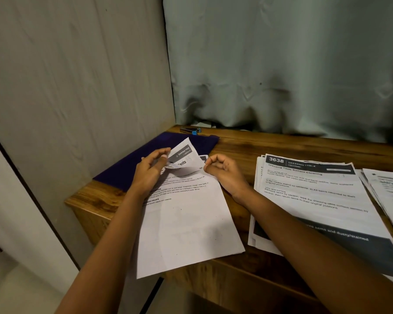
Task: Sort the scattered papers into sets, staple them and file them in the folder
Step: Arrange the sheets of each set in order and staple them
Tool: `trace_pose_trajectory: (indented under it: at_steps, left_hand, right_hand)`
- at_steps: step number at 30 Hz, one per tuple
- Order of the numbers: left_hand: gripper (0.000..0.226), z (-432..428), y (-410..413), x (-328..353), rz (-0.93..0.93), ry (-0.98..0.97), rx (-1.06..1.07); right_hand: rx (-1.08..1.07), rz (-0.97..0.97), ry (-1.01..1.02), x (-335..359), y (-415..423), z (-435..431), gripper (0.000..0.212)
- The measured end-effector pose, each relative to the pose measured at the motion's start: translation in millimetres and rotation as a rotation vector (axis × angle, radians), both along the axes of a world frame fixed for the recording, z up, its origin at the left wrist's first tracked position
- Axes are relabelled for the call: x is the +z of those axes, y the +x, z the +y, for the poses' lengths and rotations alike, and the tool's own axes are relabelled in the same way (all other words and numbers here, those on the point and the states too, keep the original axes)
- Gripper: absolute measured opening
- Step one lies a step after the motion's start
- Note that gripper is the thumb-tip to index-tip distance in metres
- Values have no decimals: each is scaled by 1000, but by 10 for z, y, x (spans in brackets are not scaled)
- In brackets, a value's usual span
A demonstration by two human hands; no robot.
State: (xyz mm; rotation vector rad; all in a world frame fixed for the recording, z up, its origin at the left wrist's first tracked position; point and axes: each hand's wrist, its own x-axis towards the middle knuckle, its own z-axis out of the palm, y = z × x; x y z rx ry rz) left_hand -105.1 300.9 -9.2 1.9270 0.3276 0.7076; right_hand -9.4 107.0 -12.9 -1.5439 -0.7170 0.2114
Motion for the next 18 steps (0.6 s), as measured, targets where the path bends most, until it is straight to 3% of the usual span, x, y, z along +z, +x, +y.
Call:
trace_pose_trajectory:
  at_steps: [5, 8, 10, 15, 18]
  left_hand:
    - [29, -19, -7, 15, 13, 1, 20]
    - [50, -30, -2, 24, 1, -33, 58]
    - [48, -64, 3, 44, 1, -59, 67]
    - [11, -44, 35, 31, 6, -49, 39]
    - [19, 7, 22, 20, 17, -52, 0]
  right_hand:
    - [139, -72, 11, 29, -39, -48, 15]
    - [184, -32, 4, 46, -53, -57, 9]
    - [123, -5, -6, 42, -35, -50, 11]
    - [-213, -64, -160, -77, 111, 24, 18]
    - [-215, -44, -215, -88, 138, 42, 27]
